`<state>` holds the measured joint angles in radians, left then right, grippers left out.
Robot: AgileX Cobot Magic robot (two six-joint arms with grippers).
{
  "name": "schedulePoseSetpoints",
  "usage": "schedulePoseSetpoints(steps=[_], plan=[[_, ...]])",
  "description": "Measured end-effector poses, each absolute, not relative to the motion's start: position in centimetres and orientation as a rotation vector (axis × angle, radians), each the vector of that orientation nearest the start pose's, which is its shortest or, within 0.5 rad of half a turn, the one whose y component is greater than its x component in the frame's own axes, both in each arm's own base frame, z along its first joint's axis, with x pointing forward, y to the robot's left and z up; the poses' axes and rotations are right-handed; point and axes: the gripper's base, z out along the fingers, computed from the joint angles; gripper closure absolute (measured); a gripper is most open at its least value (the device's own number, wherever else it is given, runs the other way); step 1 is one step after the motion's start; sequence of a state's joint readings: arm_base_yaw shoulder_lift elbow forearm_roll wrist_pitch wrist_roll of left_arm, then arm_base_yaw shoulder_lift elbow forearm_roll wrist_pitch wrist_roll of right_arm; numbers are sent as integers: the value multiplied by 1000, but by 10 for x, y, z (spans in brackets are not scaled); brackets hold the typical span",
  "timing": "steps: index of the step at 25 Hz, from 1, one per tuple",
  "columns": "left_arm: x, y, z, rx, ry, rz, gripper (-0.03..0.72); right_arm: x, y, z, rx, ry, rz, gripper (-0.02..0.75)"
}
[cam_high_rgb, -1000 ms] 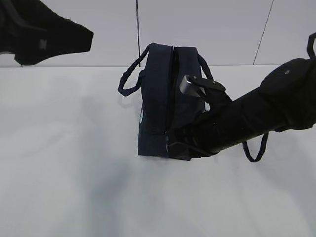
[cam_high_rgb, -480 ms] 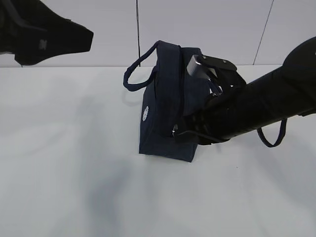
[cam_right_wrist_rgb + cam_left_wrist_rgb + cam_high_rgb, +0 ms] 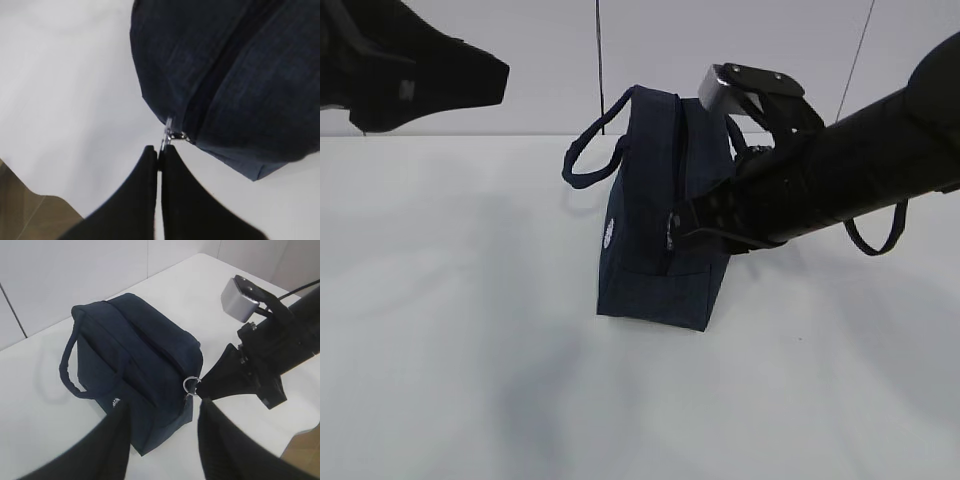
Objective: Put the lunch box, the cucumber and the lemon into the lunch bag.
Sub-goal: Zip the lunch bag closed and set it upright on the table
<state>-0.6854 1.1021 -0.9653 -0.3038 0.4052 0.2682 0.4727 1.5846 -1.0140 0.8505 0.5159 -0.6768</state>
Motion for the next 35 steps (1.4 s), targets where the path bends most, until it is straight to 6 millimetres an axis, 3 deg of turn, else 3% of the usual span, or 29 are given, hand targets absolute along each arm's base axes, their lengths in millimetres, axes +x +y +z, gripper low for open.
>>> schedulePoseSetpoints(steps=[15, 28, 31, 35], plan=[[182, -162, 360, 753, 1922, -557, 370, 300, 179, 267, -577, 2216, 575, 731], [187, -167, 352, 763, 1953, -549, 370, 291, 181, 263, -660, 2287, 634, 727], [187, -167, 352, 763, 1953, -549, 370, 288, 182, 261, -682, 2307, 653, 638], [188, -167, 353, 759, 1948, -550, 370, 289, 185, 248, -701, 2375, 682, 393]])
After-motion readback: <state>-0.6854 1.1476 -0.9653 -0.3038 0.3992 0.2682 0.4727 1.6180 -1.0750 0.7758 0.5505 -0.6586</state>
